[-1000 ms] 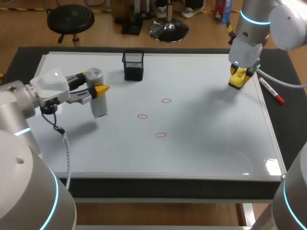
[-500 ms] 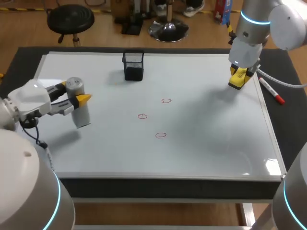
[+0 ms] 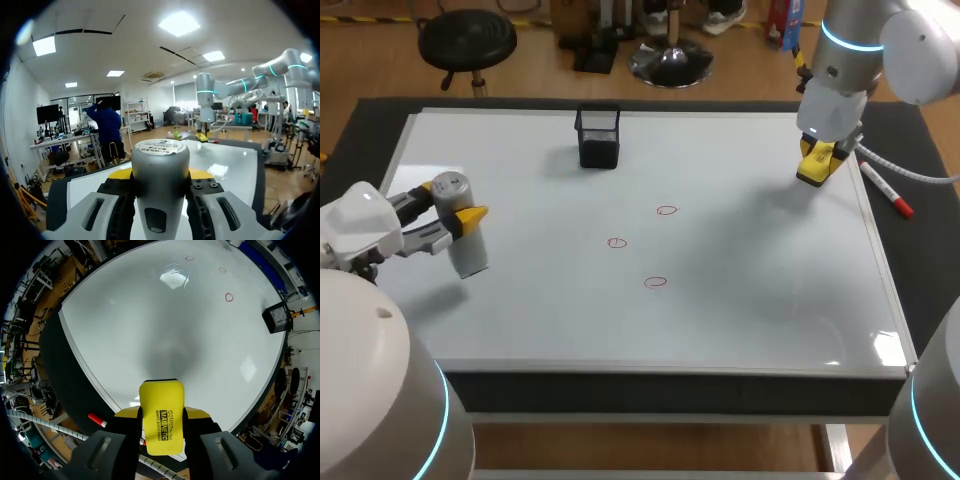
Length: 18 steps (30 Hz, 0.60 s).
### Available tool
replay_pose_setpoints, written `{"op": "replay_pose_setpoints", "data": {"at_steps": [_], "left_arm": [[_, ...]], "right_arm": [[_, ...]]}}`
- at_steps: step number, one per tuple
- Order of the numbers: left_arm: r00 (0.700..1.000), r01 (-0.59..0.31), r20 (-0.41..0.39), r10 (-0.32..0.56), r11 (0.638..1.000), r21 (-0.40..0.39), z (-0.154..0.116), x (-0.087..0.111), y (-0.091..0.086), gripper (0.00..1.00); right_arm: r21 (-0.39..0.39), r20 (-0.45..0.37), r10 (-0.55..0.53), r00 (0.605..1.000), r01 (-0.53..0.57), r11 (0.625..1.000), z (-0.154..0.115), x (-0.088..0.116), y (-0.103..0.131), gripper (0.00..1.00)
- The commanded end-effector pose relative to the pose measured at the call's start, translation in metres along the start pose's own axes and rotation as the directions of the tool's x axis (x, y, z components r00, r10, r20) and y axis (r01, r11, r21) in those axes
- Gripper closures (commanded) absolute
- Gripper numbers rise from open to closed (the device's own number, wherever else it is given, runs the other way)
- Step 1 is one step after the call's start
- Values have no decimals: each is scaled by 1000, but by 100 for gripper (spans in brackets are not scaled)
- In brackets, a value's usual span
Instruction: Pick up the inspection probe, press it on each red-marked spot on the whiteboard one by one, put down the probe, pick up the eraser, and wipe off all the red marks.
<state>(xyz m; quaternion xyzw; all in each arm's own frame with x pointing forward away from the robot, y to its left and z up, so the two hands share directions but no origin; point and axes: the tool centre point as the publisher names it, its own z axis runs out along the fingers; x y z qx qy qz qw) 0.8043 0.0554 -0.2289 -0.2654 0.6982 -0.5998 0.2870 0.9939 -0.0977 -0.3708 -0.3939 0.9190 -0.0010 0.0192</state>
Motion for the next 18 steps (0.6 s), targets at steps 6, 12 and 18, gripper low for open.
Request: {"op": "replay_pose_setpoints", "data": {"at_steps": [6, 12, 18], "left_arm": [[1000, -2, 9, 2, 1000, 6, -3, 2, -1, 100], [1000, -2, 9, 2, 1000, 6, -3, 2, -1, 100], [1000, -2, 9, 2, 1000, 6, -3, 2, -1, 100]], "right_arm": [[1, -3, -1, 1000, 1, 1000, -1, 0, 0, 100], [1, -3, -1, 1000, 1, 1000, -1, 0, 0, 100], [23, -25, -45, 999, 45, 999, -3, -10, 22, 100]]}}
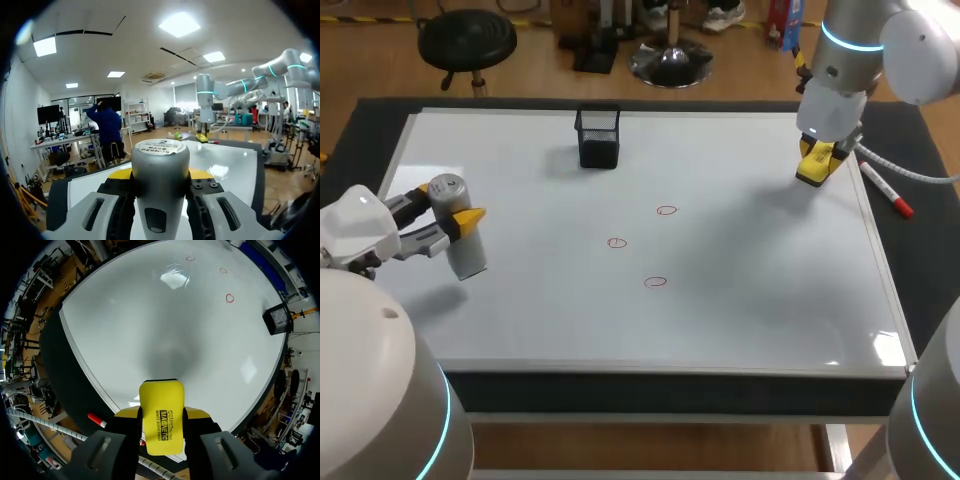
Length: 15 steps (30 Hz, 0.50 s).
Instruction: Pick up the inspection probe, press it on each red-marked spot on the whiteboard one by one, put down the probe, pick up the eraser, and wipe off all the red marks.
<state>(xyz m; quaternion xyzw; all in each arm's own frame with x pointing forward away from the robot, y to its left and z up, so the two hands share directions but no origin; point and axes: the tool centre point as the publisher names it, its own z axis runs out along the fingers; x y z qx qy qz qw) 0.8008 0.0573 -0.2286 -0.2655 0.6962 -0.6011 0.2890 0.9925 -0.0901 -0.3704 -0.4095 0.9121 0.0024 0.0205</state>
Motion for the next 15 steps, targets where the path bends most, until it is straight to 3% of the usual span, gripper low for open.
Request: {"op": "replay_pose_setpoints", "data": {"at_steps": [1, 7, 15], "left_arm": [[1000, -1, 6, 1, 1000, 1, 1, 1, -1, 100], [1000, -1, 6, 1, 1000, 1, 1, 1, -1, 100], [1000, -1, 6, 1, 1000, 1, 1, 1, -1, 100]], "right_arm": [[33, -26, -29, 999, 29, 999, -4, -9, 21, 100], [68, -54, -141, 989, 144, 987, -13, -28, 64, 100], [30, -20, -268, 963, 268, 963, -10, -54, 126, 100]]}}
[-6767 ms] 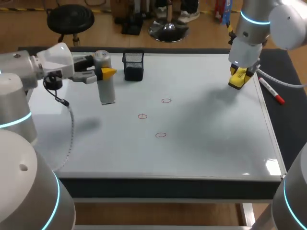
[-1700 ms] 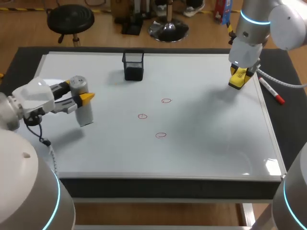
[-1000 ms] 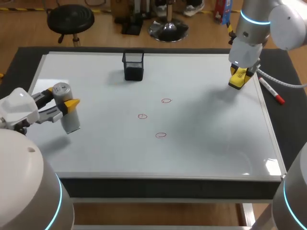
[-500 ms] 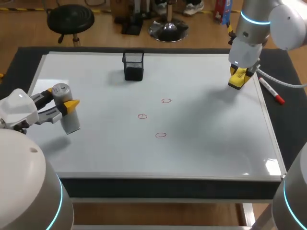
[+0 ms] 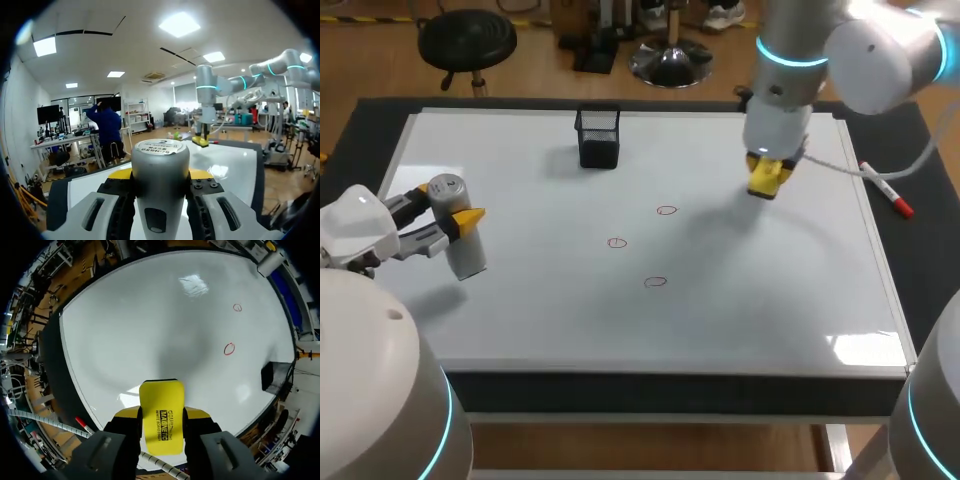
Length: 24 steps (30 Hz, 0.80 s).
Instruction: Pick up the inspection probe, press it on each red-marked spot on the whiteboard one by one, put down the probe, pick up the eraser, and wipe off all the red marks.
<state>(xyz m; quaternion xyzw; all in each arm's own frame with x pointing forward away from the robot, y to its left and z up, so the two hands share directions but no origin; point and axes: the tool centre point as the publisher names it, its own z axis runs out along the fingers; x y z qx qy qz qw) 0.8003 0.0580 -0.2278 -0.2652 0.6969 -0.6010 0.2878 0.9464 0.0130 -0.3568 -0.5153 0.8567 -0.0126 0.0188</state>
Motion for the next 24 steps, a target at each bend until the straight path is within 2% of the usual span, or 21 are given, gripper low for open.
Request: {"op": "replay_pose_setpoints", "data": {"at_steps": [1, 14, 24], "left_arm": [[1000, -2, 8, 2, 1000, 3, 2, 1, 0, 100], [1000, -2, 8, 2, 1000, 3, 2, 1, 0, 100], [1000, -2, 8, 2, 1000, 3, 2, 1, 0, 100]], "right_arm": [[6, 0, -50, 999, 50, 999, 4, -20, 30, 100], [-8, 15, -300, 954, 300, 954, 4, -106, 111, 100], [-24, 31, -411, 911, 412, 911, 13, -154, 157, 100]]}}
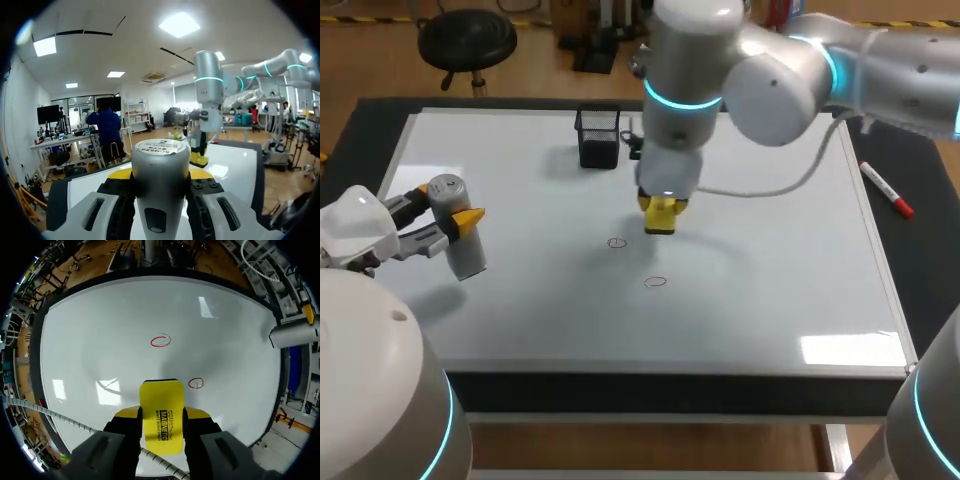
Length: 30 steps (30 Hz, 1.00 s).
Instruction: Pick up the inspection probe, press it on each red-marked spot on the whiteboard one by one, put down the probe, pick up the eraser, and wipe off all the red marks.
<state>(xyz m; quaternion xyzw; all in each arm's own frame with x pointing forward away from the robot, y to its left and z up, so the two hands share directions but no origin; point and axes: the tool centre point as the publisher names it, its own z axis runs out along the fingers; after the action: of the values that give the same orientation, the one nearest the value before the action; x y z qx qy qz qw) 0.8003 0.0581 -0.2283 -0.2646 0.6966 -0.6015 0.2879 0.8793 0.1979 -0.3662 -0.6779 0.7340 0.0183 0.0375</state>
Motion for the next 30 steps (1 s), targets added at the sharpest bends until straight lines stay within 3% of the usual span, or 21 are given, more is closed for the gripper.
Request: {"op": "replay_pose_setpoints", "data": {"at_steps": [1, 14, 30], "left_arm": [[1000, -2, 9, 2, 1000, 1, 2, 1, -1, 100], [1000, -2, 9, 2, 1000, 1, 2, 1, -1, 100], [1000, -2, 9, 2, 1000, 1, 2, 1, -1, 100]], "right_arm": [[-6, -45, -25, 999, 25, 1000, 10, -28, 3, 100], [-11, -29, -113, 993, 113, 994, 27, -69, 16, 100], [-32, 4, -127, 992, 127, 991, 45, -76, 18, 100]]}}
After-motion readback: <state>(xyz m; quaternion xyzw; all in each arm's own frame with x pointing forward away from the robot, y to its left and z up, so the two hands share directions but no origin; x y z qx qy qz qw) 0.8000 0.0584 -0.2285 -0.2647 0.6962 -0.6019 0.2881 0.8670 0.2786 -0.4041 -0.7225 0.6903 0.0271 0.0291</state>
